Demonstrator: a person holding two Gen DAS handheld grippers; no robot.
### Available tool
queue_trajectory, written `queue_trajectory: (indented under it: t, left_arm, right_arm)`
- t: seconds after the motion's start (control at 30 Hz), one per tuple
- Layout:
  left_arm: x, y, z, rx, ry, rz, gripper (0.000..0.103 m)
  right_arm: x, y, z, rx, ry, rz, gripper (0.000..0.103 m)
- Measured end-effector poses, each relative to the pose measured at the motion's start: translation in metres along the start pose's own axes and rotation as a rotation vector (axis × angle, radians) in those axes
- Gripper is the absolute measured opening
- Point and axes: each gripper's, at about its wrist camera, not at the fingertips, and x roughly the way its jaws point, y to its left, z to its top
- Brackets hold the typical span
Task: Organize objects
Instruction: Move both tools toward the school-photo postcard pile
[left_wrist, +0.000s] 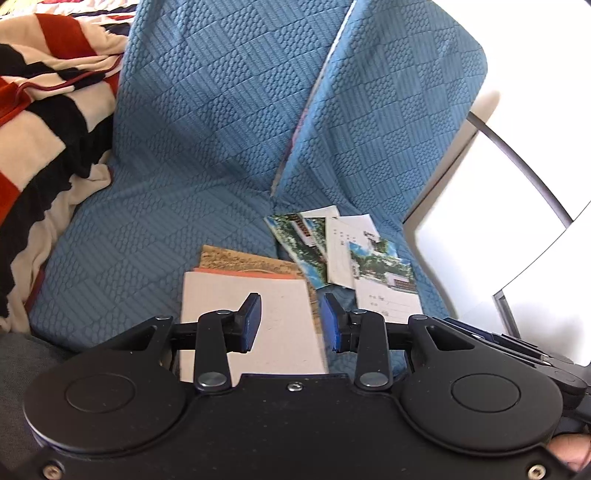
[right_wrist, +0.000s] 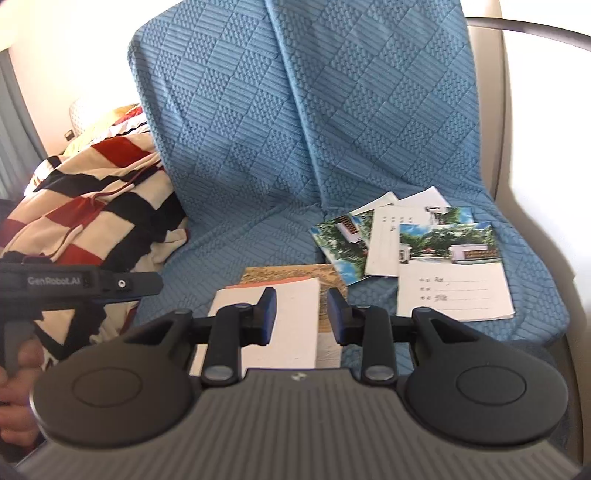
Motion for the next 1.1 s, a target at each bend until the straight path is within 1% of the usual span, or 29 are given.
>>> queue_trajectory:
  t: [0.23, 0.4, 0.5, 0.73, 1.1]
  left_arm:
    - [0.009, -0.02, 0.001, 0.012, 0.003, -0.024, 0.033]
    - [0.016, -0.037, 0.001, 0.037, 0.006, -0.035, 0.033]
    - [0.022, -0.046, 0.002, 0.039, 0.018, -0.057, 0.033]
    - [0.034, -0.07, 0.0, 0.074, 0.032, -0.067, 0.033]
    - [0.063, -0.107, 0.001, 0.112, 0.073, -0.108, 0.033]
  right_arm:
    - [-0.009, -0.022, 0.0, 0.029, -0.014, -0.048, 0.034]
    - [-0.014, -0.033, -0.001, 0.043, -0.019, -0.071, 0.034]
    - [-0.018, -0.041, 0.0, 0.047, -0.03, -0.086, 0.034]
    - [-0.023, -0.067, -0.002, 0.082, -0.033, -0.135, 0.034]
    - [-0.03, -0.105, -0.002, 0.122, -0.036, -0.194, 0.034]
